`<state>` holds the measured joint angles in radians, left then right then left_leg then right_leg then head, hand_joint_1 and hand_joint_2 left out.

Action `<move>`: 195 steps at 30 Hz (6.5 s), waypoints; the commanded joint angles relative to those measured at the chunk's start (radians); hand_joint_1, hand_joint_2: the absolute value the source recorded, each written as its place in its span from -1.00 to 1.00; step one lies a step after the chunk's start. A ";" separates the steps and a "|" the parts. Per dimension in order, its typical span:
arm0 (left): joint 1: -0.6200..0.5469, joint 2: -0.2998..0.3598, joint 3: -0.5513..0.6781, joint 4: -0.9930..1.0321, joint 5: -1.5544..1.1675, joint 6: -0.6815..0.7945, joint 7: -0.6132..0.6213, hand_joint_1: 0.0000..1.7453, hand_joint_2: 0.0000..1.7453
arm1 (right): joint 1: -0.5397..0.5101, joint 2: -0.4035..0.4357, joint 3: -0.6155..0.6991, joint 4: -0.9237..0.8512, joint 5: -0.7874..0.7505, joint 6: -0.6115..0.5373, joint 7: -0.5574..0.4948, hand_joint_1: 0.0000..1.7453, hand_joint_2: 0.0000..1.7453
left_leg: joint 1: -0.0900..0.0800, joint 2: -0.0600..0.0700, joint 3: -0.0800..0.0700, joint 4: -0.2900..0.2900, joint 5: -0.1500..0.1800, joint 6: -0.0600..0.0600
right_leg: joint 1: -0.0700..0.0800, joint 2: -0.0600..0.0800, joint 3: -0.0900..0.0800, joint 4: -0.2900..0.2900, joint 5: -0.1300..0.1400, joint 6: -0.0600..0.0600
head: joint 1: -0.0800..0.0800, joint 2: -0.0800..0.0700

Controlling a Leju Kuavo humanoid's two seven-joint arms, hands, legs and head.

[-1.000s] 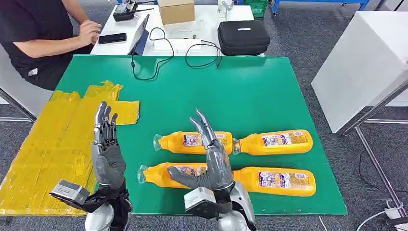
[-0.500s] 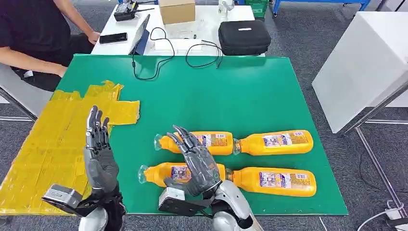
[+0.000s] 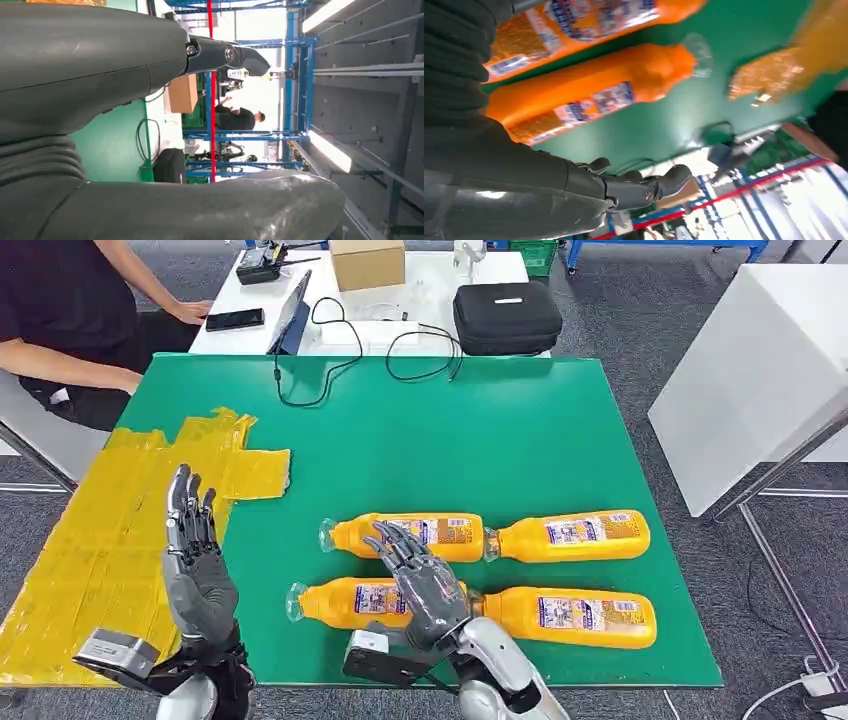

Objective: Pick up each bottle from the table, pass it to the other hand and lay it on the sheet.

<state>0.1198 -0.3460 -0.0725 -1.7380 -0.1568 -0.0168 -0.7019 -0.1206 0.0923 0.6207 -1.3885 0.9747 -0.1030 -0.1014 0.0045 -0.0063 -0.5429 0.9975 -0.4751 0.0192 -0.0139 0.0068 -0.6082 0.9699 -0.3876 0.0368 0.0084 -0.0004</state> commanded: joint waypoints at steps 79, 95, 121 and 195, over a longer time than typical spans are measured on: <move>-0.045 0.017 0.038 0.045 0.061 -0.044 0.009 -1.00 -1.00 | -0.321 -0.217 0.267 0.560 -0.149 0.319 0.077 1.00 1.00 | -0.001 -0.002 0.018 -0.001 0.000 0.000 | 0.000 -0.003 0.017 -0.003 0.000 -0.001 | -0.001 0.000; -0.025 -0.003 0.039 0.038 0.158 0.004 0.004 -1.00 -1.00 | -0.036 -0.082 -0.033 0.224 -0.382 0.132 -0.073 1.00 1.00 | 0.001 -0.004 0.022 -0.002 -0.001 -0.001 | 0.003 -0.005 0.022 -0.005 -0.001 -0.002 | 0.000 0.000; -0.008 0.003 0.088 0.190 0.485 -0.211 0.292 -1.00 1.00 | -0.008 0.050 -0.182 0.012 -0.424 0.124 -0.164 1.00 1.00 | 0.000 0.002 0.010 -0.002 -0.002 -0.002 | 0.001 0.002 0.009 -0.002 -0.001 -0.003 | 0.000 0.000; 0.002 -0.003 0.154 0.266 0.656 -0.480 0.289 1.00 1.00 | -0.055 0.151 0.227 0.322 -0.313 0.067 -0.199 1.00 1.00 | 0.002 -0.001 0.005 -0.001 -0.001 -0.001 | 0.002 -0.002 0.004 -0.001 -0.002 -0.002 | 0.000 0.000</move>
<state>0.1854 -0.3506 0.0931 -1.4828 0.5055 -0.4994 -0.4192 -0.2343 0.2605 0.8328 -1.0777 0.6504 -0.0298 -0.3105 0.0050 -0.0036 -0.5401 0.9974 -0.4763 0.0188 -0.0129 0.0091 -0.6075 0.9699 -0.3883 0.0362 0.0084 -0.0004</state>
